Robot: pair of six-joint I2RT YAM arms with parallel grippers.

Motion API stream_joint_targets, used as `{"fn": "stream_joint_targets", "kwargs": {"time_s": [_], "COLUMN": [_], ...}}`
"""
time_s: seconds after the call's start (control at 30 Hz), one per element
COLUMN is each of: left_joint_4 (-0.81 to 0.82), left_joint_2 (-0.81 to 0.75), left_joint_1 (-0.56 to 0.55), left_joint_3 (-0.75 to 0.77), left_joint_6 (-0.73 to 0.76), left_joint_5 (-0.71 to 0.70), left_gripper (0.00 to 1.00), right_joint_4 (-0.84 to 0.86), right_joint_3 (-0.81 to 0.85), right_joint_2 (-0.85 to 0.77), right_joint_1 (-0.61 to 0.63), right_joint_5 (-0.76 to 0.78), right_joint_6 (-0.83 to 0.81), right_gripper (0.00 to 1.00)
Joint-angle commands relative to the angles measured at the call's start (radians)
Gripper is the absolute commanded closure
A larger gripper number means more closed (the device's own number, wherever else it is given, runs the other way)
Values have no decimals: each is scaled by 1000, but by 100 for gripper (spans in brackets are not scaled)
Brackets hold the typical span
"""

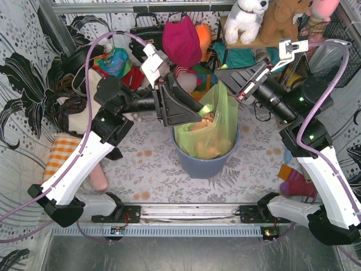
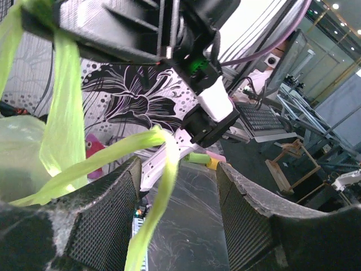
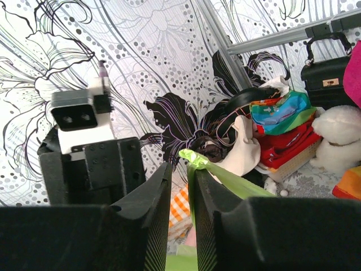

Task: Tie the trash bag

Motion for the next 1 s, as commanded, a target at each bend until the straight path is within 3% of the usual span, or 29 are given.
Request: {"fn": "stream_joint_targets", "kwargs": {"time_s": [0.0,0.13,0.37,0.57,0.97], "left_joint_4": [116,-99,-85,123,283], "left_joint_2": [-25,-40,-2,54,140], "left_joint_1": [-2,-3,-14,-44,-80], "left_joint_3": [43,74,81,63,145], "left_joint_6": [-33,105,80,-44,-171], "left_joint_5": [61,19,33,117,107], "left_gripper": [36,33,31,31,34], "right_joint_4": [7,1,-4,-7,-21], "right_joint_3": [-6,-16,-26,-41,-45], "right_joint_2": [-29,-41,-52,-63,-44], "right_joint_1": [0,1,0,0,1], "right_joint_5": [14,24,28,36,2], "right_joint_6": [-11,-12,-10,-8,-8], "right_gripper": [78,78,78,78,76]}}
